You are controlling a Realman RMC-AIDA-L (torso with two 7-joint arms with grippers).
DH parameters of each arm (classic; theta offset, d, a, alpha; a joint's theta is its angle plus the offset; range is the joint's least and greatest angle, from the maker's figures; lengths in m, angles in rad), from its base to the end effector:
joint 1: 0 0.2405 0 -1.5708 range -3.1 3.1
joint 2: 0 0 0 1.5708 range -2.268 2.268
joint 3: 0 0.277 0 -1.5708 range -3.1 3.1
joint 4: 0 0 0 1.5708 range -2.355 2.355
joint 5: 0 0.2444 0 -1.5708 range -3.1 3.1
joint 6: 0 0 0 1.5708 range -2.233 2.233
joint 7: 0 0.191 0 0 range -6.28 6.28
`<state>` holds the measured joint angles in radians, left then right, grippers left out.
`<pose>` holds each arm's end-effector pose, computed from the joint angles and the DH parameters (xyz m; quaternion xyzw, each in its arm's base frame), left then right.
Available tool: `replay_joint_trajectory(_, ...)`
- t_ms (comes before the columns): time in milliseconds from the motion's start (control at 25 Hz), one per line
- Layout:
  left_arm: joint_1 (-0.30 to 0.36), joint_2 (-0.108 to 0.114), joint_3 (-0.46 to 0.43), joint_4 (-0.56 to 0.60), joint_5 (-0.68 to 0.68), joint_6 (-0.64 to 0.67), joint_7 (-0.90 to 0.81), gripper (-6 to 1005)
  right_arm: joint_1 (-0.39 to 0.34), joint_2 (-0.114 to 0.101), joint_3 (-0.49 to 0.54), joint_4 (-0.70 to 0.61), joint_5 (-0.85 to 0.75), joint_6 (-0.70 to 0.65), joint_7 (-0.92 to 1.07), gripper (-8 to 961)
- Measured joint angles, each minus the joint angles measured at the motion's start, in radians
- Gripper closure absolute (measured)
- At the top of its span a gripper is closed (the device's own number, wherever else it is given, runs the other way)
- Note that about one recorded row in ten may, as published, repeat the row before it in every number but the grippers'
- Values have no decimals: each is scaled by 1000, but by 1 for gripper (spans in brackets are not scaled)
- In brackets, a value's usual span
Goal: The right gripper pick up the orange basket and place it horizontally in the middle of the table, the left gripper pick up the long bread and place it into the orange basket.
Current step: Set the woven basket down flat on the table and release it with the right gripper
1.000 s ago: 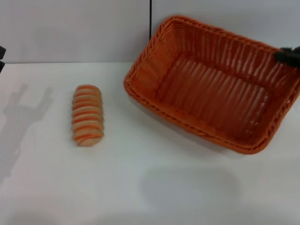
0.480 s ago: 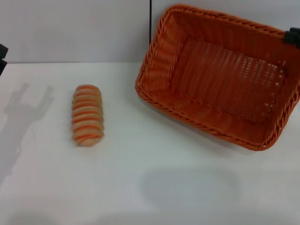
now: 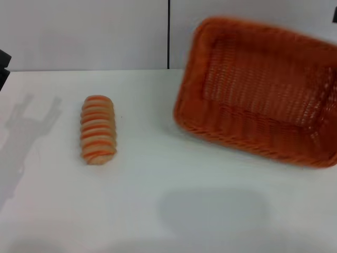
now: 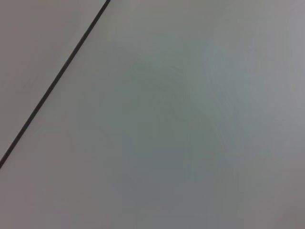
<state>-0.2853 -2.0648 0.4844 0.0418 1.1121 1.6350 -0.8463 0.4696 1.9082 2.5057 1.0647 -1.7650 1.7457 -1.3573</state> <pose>-0.3738 0.3129 0.0040 -0.6273 -0.3154 -0.5290 0.4767 0.2412 0.4002 0.1278 -0.9152 0.1985 0.2867 0.2019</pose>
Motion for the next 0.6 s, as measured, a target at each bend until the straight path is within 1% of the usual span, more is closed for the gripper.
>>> replay_joint_trajectory(120,5,-1,0,-1,0,2,0,154,13,-30,-2,2,9,29,0,845)
replay_joint_trajectory(240,5,-1,0,-3,0,0,1,154,25,-51,-2,2,4,39,0,870)
replay_joint_trajectory(320,4,-2,0,-3,0,-1,1,154,29,-56,-2,1,-3,43,1,899)
replay_joint_trajectory(480,-1,-3,0,-3,0,-2,2,153,30,-57,-3,-1,-4,55,1,956)
replay_joint_trajectory(600,-2,-3,1,-4,0,-7,2,153,31,-57,-7,-3,-7,59,1,955)
